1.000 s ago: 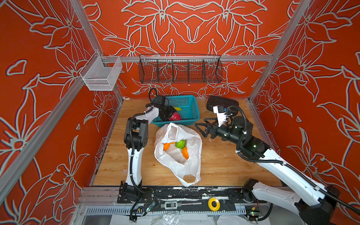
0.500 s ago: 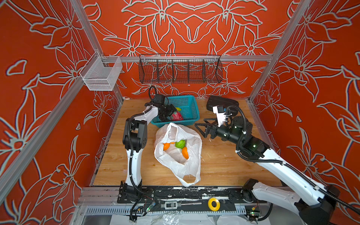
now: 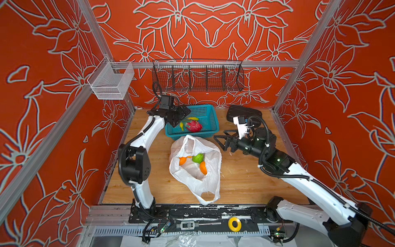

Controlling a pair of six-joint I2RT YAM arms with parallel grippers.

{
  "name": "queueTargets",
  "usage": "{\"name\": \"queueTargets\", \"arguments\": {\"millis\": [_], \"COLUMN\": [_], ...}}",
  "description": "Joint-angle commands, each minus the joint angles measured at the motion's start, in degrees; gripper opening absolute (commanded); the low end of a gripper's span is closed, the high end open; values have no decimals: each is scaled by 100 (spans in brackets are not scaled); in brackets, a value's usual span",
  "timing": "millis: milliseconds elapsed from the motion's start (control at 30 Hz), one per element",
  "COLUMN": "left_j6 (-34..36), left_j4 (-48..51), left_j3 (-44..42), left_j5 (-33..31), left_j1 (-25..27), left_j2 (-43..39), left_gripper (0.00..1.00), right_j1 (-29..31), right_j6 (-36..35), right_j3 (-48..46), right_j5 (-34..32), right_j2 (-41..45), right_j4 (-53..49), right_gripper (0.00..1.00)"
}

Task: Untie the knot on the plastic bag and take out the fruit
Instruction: 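Open the left gripper to drop the dragon fruit into the teal basket, then move the left gripper to the bag handle while the right gripper approaches the bag opening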

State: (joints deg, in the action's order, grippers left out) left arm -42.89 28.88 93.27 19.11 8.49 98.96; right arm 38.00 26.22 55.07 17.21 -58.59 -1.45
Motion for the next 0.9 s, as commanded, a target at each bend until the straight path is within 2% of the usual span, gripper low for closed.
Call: {"name": "queueTargets", "arguments": {"millis": [0, 200, 300, 400, 500, 600, 767, 867], "left_j6": [466, 1628, 2643, 3760, 4604, 5105, 6024, 6451], "left_j4": [-260, -118, 256, 579, 968, 1048, 1005, 1005], "left_j3": [-460, -1200, -1454, -1846, -2169, -2547, -3211, -3467], "left_j5": [13, 274, 384, 32, -219, -55, -274, -406], "left_j1": [-22, 152, 489, 1063, 1507, 1653, 1965, 2094], "left_j2": [-1034, -2609, -3226, -3733, -4046, -4199, -4552, -4485], "left_gripper": [97, 95, 95, 98, 100, 98, 96, 96], "right_j1": [41, 74, 156, 324, 508, 716, 1151, 1289], "right_j6": [-113, -283, -401, -536, -632, -802, -1117, -1004], "right_j3": [-30, -109, -143, -212, -347, -464, -437, -523], "right_j5": [200, 509, 580, 538, 552, 744, 881, 927], "right_j2": [-78, -233, -335, -379, -351, -320, -499, -698], "right_j4": [-139, -342, -542, -802, -869, -824, -923, -729], "right_gripper": [93, 82, 77, 75, 74, 74, 74, 73]}}
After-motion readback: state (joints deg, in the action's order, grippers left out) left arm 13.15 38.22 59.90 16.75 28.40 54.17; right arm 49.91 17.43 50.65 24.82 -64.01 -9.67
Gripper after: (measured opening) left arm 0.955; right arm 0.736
